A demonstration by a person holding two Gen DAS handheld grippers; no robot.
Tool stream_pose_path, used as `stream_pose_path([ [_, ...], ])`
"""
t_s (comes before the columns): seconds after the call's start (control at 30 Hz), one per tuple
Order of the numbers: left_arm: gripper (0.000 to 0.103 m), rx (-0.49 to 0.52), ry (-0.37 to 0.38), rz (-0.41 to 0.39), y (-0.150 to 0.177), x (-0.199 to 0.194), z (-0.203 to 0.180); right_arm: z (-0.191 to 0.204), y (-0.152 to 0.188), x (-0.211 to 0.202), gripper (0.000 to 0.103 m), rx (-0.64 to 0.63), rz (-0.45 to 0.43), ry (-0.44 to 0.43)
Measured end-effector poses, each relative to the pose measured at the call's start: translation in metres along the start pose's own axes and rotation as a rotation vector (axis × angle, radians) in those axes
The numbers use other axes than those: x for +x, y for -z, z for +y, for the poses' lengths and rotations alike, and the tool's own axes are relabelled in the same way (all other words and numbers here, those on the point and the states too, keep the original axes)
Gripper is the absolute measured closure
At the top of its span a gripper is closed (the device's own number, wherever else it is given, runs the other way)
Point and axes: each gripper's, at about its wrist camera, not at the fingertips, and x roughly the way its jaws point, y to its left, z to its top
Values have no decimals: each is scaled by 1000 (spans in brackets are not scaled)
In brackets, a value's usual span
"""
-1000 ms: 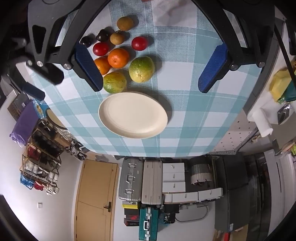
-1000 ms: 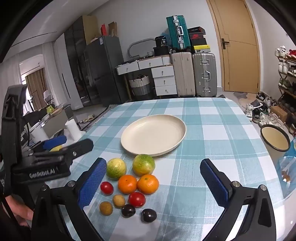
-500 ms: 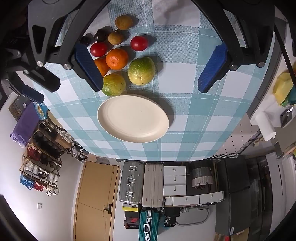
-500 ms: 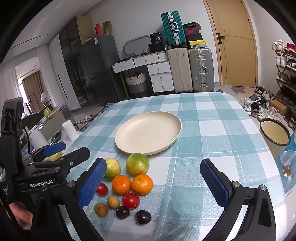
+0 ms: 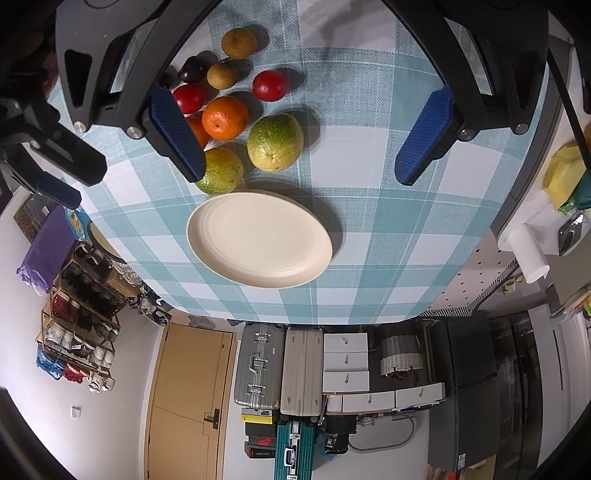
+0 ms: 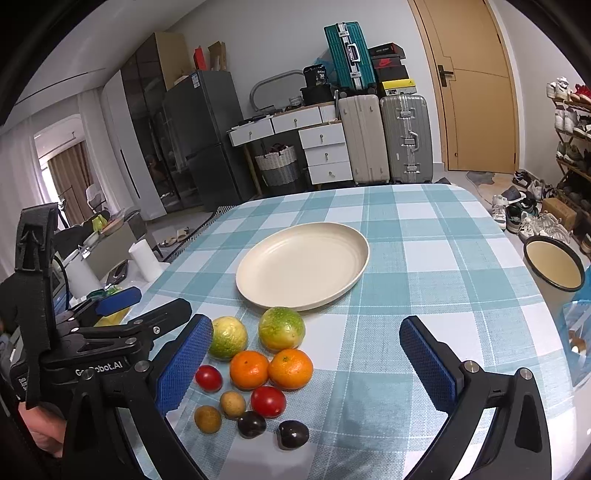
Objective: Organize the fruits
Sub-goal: 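Move the left tool toward the large green-yellow citrus fruit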
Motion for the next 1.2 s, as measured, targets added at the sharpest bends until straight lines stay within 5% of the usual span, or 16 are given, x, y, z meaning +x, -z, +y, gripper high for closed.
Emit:
stream_pose_path([
  [1.2, 0, -16, -7, 21, 7, 5, 4, 2, 1, -1, 0, 16, -2, -29],
])
